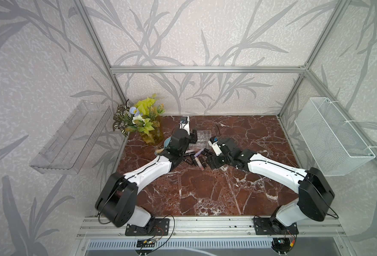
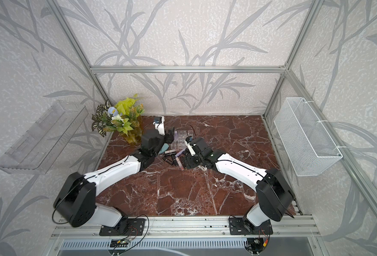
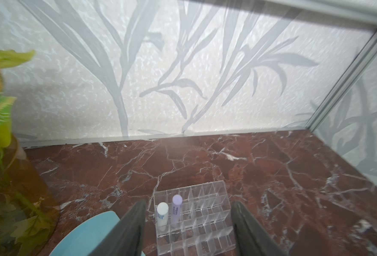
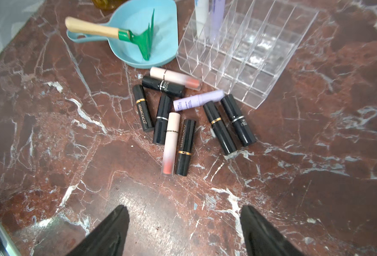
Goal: Arrange the lipsticks in the organizer
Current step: Place the lipstick in the storage box, then pick up the lipstick at the center of the board.
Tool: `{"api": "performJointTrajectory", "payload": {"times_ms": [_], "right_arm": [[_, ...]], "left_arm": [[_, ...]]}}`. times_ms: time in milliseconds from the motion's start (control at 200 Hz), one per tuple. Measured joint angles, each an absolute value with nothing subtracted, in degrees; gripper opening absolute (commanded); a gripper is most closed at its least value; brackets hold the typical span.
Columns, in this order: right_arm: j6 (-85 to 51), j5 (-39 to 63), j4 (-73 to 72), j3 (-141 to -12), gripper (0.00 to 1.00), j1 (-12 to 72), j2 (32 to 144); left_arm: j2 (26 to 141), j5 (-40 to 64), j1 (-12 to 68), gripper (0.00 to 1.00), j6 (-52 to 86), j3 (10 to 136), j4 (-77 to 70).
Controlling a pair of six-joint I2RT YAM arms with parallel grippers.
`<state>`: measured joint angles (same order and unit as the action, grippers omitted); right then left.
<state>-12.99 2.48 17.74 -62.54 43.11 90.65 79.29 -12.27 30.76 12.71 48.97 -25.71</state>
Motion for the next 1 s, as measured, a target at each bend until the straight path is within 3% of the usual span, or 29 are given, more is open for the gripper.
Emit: {"api": "performJointTrajectory", "payload": {"times_ms": [290, 1000], "right_arm": [[-12.2, 3.6, 21.2, -68.7, 0.62, 43.1, 101.7], [-13.6, 4.6, 23.9, -75.6, 0.46, 43.1, 113.5]], "left_arm": [[70.1, -10.3, 28.6, 0.63, 17.6, 35.8, -27.4], [70.1, -6.0, 24.8, 0.63, 20.7, 34.1, -30.1]]}}
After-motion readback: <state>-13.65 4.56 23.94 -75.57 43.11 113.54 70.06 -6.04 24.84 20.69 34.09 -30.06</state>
